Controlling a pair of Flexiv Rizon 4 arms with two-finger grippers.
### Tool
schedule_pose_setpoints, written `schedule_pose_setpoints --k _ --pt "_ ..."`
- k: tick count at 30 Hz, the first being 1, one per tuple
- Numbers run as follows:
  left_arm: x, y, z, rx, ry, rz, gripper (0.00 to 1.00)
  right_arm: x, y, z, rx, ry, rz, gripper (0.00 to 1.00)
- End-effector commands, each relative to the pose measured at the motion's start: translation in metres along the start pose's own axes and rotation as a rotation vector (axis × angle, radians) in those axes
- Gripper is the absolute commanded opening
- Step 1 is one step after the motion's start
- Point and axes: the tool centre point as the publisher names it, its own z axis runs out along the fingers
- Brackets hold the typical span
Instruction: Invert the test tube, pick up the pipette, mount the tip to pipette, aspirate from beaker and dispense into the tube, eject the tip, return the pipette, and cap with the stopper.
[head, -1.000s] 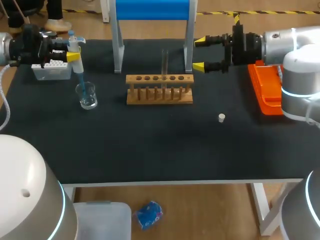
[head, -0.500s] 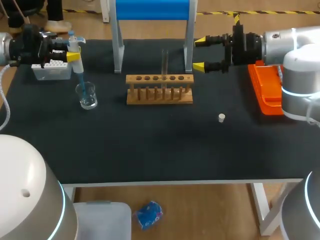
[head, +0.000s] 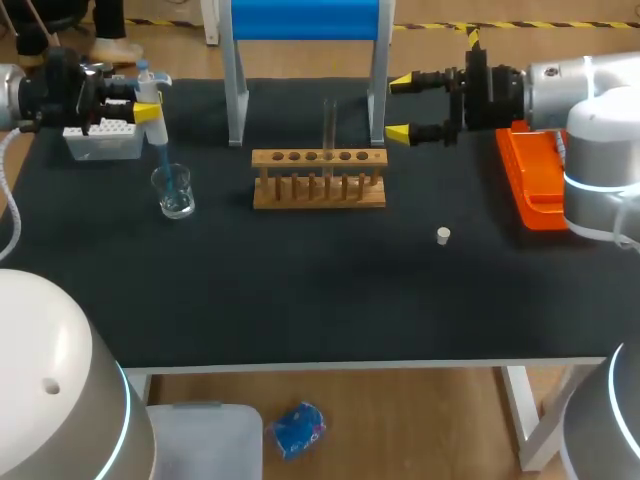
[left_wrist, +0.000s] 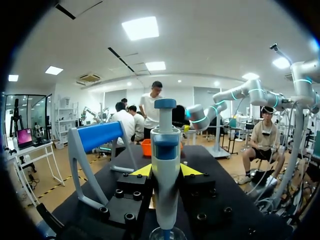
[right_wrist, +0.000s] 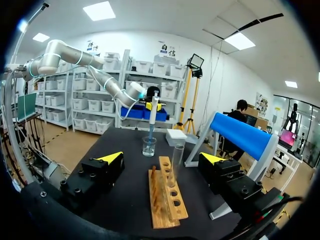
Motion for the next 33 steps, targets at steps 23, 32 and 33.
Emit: schedule_pose_setpoints --k 23,32,33 --pt "0.01 -0.053 0.0 -0.042 -0.058 0.071 0.0 0.0 0.0 0.0 -0.001 -0.002 -0.001 1.0" --pt "0.008 -0.085 0.006 -0.077 -0.069 0.081 0.0 0.0 0.0 0.0 -0.001 -0.002 -0.001 1.0" --pt "0.008 -0.089 0.008 -0.08 -0.07 0.077 0.0 0.0 0.0 0.0 -0.001 -0.002 -0.001 1.0"
